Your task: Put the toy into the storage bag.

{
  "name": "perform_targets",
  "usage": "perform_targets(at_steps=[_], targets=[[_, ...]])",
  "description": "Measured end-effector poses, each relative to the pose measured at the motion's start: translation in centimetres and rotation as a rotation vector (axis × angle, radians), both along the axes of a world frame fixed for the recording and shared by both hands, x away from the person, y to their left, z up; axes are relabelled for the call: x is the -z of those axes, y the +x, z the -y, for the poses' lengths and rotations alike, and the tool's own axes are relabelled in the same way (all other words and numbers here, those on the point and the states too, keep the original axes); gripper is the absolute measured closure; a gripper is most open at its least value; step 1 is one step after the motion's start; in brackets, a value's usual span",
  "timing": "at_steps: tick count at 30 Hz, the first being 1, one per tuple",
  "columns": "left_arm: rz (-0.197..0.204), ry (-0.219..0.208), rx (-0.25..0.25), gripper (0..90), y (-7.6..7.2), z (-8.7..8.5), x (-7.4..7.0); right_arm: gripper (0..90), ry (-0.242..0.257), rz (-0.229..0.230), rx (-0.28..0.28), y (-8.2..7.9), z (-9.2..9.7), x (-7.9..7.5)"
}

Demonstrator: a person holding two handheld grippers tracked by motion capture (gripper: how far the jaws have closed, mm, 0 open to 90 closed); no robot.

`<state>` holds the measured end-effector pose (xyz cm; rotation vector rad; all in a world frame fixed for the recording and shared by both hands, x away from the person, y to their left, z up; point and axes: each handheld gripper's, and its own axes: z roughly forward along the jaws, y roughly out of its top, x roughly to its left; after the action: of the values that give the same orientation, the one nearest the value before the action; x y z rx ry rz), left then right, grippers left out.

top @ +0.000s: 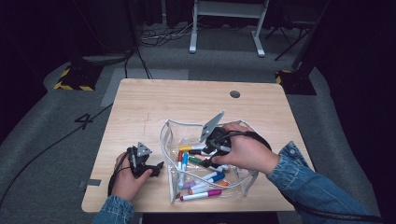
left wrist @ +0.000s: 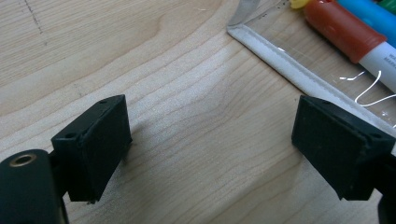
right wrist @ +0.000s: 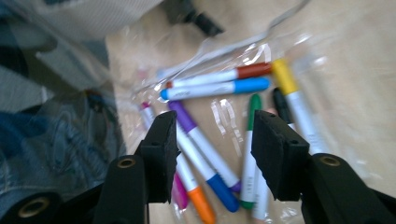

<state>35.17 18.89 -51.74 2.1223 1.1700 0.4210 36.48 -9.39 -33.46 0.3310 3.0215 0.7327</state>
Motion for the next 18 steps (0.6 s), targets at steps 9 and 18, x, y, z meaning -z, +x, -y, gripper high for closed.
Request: perform_targets(at_steps=[9, 18], targets=[[0.000, 0.001, -0.001, 12.1, 0.0, 0.0, 0.0, 52.3, 0.135, 0.094, 0.159, 1.8, 5.4, -4.4], [0.001, 0.002, -0.003, 12.1, 0.0, 0.0, 0.0, 53.6, 0.224, 0.152, 0.409, 5.3, 12.3, -6.0]])
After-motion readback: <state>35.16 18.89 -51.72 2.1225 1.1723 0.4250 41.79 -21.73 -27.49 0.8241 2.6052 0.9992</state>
